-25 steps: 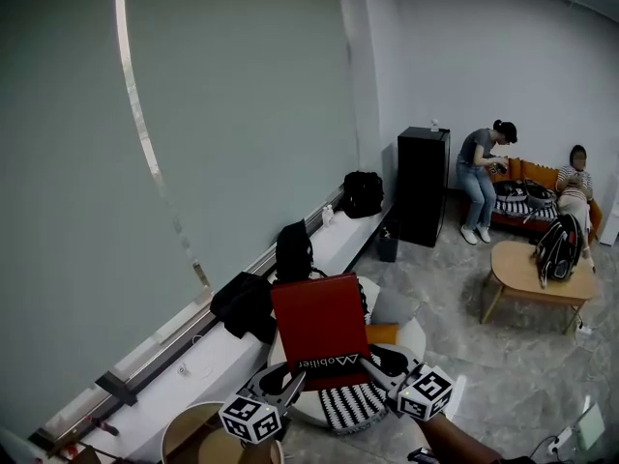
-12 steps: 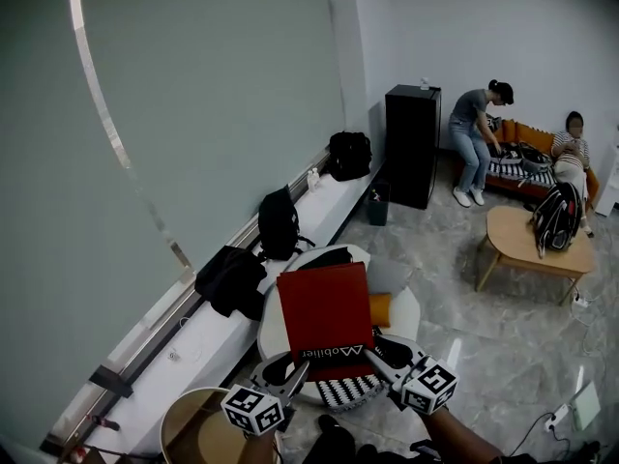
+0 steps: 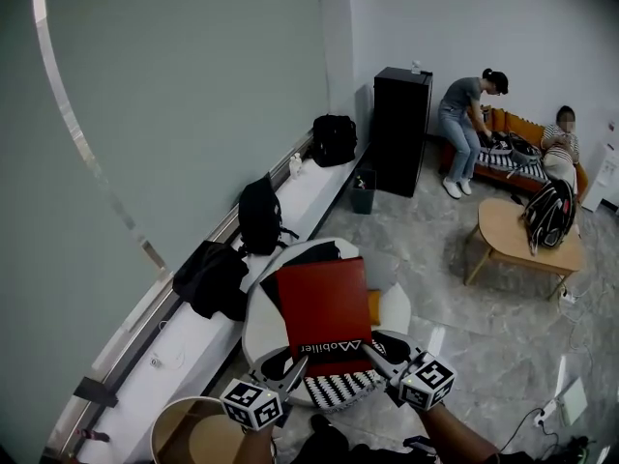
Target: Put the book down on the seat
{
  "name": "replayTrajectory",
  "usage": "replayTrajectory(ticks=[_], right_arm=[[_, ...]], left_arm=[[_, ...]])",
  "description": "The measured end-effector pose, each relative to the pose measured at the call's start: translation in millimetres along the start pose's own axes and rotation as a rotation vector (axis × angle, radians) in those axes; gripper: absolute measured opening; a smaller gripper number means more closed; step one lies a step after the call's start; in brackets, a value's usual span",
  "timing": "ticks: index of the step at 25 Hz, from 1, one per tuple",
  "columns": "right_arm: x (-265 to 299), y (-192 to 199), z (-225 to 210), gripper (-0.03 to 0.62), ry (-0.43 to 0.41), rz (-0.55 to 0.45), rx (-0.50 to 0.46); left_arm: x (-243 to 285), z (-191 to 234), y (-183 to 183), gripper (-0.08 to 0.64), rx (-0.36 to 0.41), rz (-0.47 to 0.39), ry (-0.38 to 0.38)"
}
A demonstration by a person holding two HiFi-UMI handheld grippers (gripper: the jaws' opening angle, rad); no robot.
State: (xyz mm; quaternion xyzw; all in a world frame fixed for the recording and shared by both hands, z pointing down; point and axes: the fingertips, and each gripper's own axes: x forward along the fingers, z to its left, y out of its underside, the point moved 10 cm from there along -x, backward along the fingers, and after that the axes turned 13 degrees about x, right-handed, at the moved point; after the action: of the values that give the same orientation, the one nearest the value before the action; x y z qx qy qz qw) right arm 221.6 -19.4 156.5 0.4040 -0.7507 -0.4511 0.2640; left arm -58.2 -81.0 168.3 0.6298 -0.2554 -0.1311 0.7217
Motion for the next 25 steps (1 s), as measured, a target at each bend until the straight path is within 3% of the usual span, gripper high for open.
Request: replayTrajectory(ticks=[14, 25], right_arm=[[77.3, 22.3, -41.6, 0.137, 0.081, 0.100, 0.040], [91.0, 70.5, -86.5, 0.137, 0.072, 0.232, 0.142]], left_arm=[[39.1, 82.6, 41.5, 0.158, -0.096, 0.042, 0.043], [60.5, 86.8, 111.5, 0.158, -0.231, 0.115, 0.027]])
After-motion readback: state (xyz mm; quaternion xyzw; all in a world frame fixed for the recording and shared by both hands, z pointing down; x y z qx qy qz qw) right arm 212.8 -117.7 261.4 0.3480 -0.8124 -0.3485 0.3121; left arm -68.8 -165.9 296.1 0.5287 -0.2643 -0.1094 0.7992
